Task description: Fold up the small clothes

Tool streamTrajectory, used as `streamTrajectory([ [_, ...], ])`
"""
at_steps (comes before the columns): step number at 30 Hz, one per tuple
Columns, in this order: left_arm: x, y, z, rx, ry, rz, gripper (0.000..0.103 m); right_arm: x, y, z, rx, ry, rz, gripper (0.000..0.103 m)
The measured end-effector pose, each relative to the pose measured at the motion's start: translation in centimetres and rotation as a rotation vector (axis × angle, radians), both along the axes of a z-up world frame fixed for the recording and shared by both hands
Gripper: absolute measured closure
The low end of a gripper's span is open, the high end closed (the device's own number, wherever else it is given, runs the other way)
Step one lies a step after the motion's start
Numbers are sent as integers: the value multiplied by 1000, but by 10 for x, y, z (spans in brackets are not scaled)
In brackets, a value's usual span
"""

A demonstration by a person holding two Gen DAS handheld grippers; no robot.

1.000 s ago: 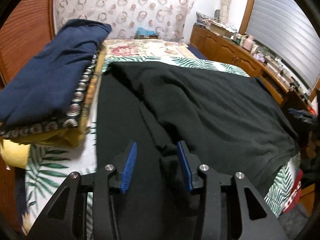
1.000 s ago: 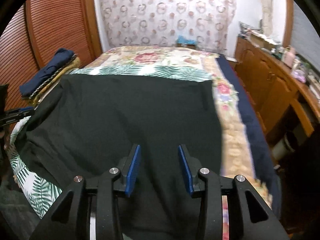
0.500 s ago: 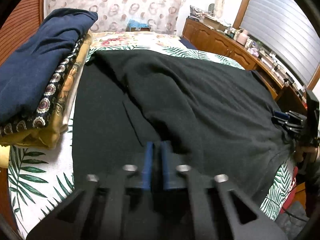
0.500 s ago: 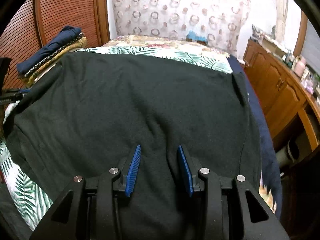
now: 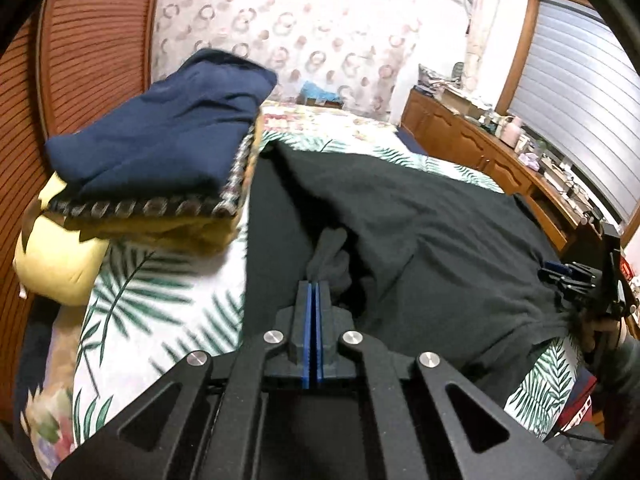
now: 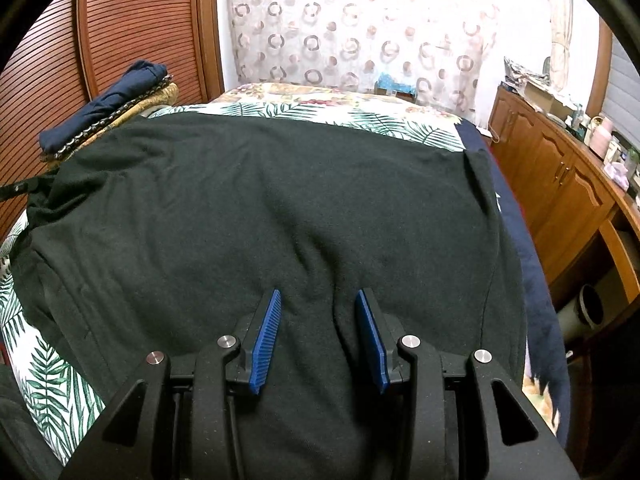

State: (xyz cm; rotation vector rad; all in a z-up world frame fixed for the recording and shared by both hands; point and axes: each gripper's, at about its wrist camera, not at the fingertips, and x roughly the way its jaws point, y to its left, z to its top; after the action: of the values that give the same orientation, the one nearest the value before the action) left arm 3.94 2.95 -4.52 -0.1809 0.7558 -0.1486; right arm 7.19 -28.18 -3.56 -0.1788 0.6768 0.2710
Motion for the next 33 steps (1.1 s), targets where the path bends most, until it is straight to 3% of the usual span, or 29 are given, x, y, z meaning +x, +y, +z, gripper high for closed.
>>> streamTrajectory([
  [11,7,3,-10,43,51,16,100,-1,1,0,-1,-1,1,61],
  [13,9,1,-12,59,61,10,89,-1,2,0,0,-1,1,61],
  [15,8,0,-13,66,58,11,68,-2,2,0,-1,-1,1,61],
  [19,9,0,-15,84,63,10,59,-2,2,0,-1,-1,0,61],
  [22,11,0,-18,117,75,18,39,-2,2,0,1,-1,0,60],
  [29,13,9,-31,87,116,28,35,-1,2,-1,1,-1,2,59],
  [33,13,9,-32,94,118,25,35,-2,5,-1,-10,2,16,51],
])
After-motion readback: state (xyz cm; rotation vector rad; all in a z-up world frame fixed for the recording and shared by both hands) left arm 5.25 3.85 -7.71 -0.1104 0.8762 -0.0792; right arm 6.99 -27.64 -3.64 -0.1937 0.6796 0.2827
